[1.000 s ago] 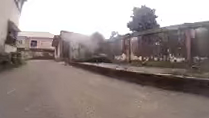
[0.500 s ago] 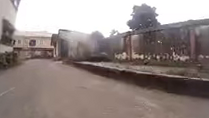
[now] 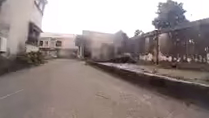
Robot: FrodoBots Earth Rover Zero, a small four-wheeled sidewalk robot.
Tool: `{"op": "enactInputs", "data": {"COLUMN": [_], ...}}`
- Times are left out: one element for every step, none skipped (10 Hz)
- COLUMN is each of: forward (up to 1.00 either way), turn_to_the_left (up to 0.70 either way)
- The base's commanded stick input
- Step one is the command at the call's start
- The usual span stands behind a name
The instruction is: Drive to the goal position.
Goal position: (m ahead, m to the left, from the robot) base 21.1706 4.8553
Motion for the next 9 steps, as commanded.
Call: {"op": "enactInputs", "data": {"forward": [0.7, 0.7, 0.7, 0.7, 0.7, 0.7, 0.7, 0.7, 0.7], "turn_to_the_left": [0.19, 0.09, 0.01, 0.12, 0.21, 0.21, 0.2, 0.15, 0.11]}}
